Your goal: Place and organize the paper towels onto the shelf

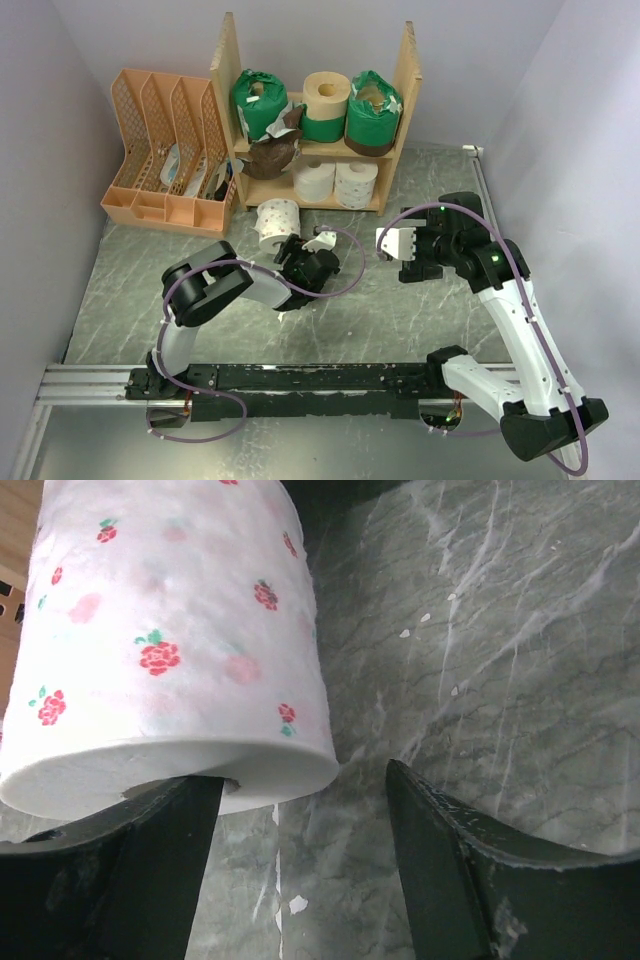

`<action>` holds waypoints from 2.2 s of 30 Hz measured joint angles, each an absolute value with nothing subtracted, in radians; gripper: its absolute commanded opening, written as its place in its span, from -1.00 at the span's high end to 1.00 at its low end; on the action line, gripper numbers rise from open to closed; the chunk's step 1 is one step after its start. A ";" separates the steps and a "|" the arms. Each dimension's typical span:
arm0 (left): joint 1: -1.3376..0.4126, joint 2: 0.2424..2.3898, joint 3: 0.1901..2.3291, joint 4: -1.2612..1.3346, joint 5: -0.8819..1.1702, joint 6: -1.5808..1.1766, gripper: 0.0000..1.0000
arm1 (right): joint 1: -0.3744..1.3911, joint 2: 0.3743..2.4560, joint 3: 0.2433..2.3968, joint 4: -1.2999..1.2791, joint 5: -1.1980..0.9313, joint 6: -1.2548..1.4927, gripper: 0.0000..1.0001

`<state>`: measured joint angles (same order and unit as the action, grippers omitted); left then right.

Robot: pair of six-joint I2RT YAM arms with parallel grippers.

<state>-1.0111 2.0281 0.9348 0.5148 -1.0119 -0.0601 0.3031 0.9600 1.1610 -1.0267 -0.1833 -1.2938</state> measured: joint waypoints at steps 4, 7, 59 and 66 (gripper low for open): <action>-1.011 2.028 0.934 0.506 -1.011 -0.052 -0.33 | 0.303 0.950 1.159 -1.018 -0.182 -1.294 -1.00; -1.011 2.027 0.934 0.502 -1.011 -0.045 -0.28 | 0.303 0.949 1.158 -1.016 -0.179 -1.294 -1.00; -1.116 2.049 0.772 0.989 -1.132 0.297 -0.69 | 0.303 0.995 1.230 -1.057 -0.130 -1.287 -1.00; -1.079 2.046 0.775 0.876 -1.106 0.162 -0.69 | 0.303 1.026 1.258 -1.077 -0.117 -1.277 -1.00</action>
<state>-1.0794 2.0460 0.7753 0.8764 -1.1065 0.1623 0.3031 1.0260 1.2575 -1.0771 -0.1169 -1.2766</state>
